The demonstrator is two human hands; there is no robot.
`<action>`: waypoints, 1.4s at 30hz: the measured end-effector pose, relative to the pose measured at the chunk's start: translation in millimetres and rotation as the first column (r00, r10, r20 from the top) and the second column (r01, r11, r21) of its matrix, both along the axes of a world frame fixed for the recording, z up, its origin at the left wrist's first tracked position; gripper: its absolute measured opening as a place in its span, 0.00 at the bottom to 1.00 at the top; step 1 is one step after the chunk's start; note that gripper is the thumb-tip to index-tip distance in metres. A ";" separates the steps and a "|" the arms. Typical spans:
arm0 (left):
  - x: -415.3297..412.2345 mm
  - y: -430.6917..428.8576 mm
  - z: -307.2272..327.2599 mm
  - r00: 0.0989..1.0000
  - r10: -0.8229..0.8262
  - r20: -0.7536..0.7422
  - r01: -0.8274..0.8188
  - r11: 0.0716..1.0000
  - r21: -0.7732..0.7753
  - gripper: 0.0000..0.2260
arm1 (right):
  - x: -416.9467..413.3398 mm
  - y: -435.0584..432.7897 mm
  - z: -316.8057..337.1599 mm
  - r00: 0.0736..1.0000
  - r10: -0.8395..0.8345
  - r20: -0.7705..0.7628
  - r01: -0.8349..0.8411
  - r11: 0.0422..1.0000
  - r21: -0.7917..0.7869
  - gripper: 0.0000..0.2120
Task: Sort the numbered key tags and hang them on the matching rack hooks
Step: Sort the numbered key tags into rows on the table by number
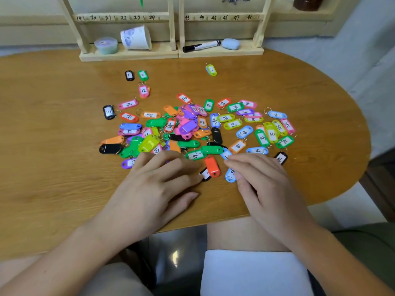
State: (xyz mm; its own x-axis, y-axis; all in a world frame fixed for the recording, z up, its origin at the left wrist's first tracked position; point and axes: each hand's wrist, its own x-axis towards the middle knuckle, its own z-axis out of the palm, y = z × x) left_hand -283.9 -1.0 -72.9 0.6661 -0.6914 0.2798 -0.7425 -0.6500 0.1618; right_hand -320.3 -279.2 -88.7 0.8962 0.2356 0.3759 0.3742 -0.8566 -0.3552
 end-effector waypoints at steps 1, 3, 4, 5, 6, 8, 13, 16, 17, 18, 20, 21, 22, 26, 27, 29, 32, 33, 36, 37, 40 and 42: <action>0.3 0.8 0.2 1.000 -0.009 -0.004 0.008 1.000 -0.016 0.15 | 0.6 -0.4 0.0 1.000 -0.016 0.008 0.016 1.000 0.001 0.15; 0.5 2.0 0.7 1.000 -0.019 0.000 0.019 0.999 -0.028 0.14 | 2.7 -1.5 0.3 0.999 -0.040 0.034 0.041 0.999 -0.008 0.13; 0.8 3.0 1.2 1.000 -0.024 0.009 0.024 0.999 -0.033 0.13 | 4.1 -2.3 0.1 0.998 -0.053 0.042 0.053 0.998 -0.014 0.12; 1.3 4.5 1.5 0.999 -0.028 0.020 0.029 0.999 -0.041 0.12 | 5.7 -3.2 -0.3 0.997 -0.067 0.046 0.068 0.997 -0.021 0.12; 1.5 6.5 1.9 0.999 -0.031 0.027 0.032 0.998 -0.052 0.11 | 7.1 -4.0 -0.3 0.996 -0.081 0.047 0.082 0.996 -0.025 0.12; 2.4 10.4 1.5 0.999 -0.031 0.019 0.032 0.996 -0.083 0.10 | 8.2 -3.1 1.2 0.993 -0.101 0.055 0.102 0.995 -0.021 0.12; 4.5 9.1 0.8 0.997 0.054 -0.062 -0.064 0.981 -0.185 0.09 | 5.9 16.2 11.0 0.997 0.075 0.019 -0.075 0.997 -0.018 0.13; 3.7 1.7 1.7 0.990 0.113 -0.080 -0.128 0.968 -0.218 0.12 | 7.2 25.3 11.6 0.985 0.169 -0.019 -0.170 0.983 -0.067 0.15; 3.0 -1.2 1.9 0.988 0.123 -0.089 -0.140 0.964 -0.228 0.12 | 7.8 26.8 11.0 0.984 0.176 -0.019 -0.177 0.980 -0.091 0.15; 2.4 -4.2 2.3 0.986 0.133 -0.102 -0.153 0.960 -0.235 0.12 | 8.1 27.5 10.7 0.984 0.175 -0.018 -0.176 0.978 -0.109 0.15; 1.0 -7.7 3.0 0.978 0.151 -0.146 -0.183 0.953 -0.241 0.09 | 7.9 27.4 10.0 0.987 0.160 -0.022 -0.161 0.979 -0.126 0.13; 0.7 -8.1 3.6 0.972 0.156 -0.174 -0.196 0.950 -0.244 0.08 | 7.6 26.3 10.4 0.989 0.148 -0.023 -0.150 0.981 -0.125 0.11; 0.6 -7.6 4.6 0.966 0.158 -0.204 -0.207 0.947 -0.247 0.08 | 7.5 24.8 10.8 0.991 0.135 -0.025 -0.137 0.983 -0.123 0.10; 3.6 -4.0 10.9 0.933 0.138 -0.332 -0.233 0.935 -0.266 0.10 | 10.6 19.4 11.3 0.994 0.102 -0.028 -0.104 0.988 -0.118 0.09; 4.9 -3.6 12.6 0.929 0.141 -0.344 -0.237 0.937 -0.258 0.10 | 11.9 18.9 10.8 0.996 0.094 -0.007 -0.095 0.988 -0.124 0.09; 7.0 -3.5 15.0 0.928 0.150 -0.340 -0.236 0.945 -0.228 0.10 | 14.8 18.7 9.1 0.997 0.066 0.034 -0.062 0.993 -0.097 0.09; 10.1 -3.4 17.7 0.905 0.126 -0.407 -0.236 0.944 -0.233 0.13 | 21.1 19.5 7.1 1.000 -0.009 0.001 0.009 0.999 0.053 0.10; 11.5 -3.3 18.3 0.892 0.117 -0.436 -0.239 0.942 -0.237 0.13 | 23.5 19.8 6.8 0.999 -0.035 -0.022 0.037 0.995 0.096 0.10; 16.2 -2.3 20.4 0.860 0.099 -0.501 -0.245 0.940 -0.235 0.15 | 27.5 18.0 8.5 0.992 -0.126 -0.008 0.126 0.982 0.141 0.12; 17.3 -2.1 20.7 0.854 0.093 -0.512 -0.245 0.940 -0.238 0.15 | 27.9 16.0 9.6 0.990 -0.141 0.005 0.139 0.978 0.157 0.12; 18.1 -1.0 21.2 0.843 0.070 -0.534 -0.236 0.939 -0.249 0.16 | 27.0 8.0 10.3 0.990 -0.141 -0.028 0.144 0.968 0.207 0.10; 18.2 -0.6 21.5 0.844 0.068 -0.532 -0.230 0.942 -0.244 0.16 | 25.8 4.6 9.8 0.988 -0.142 -0.055 0.150 0.970 0.193 0.09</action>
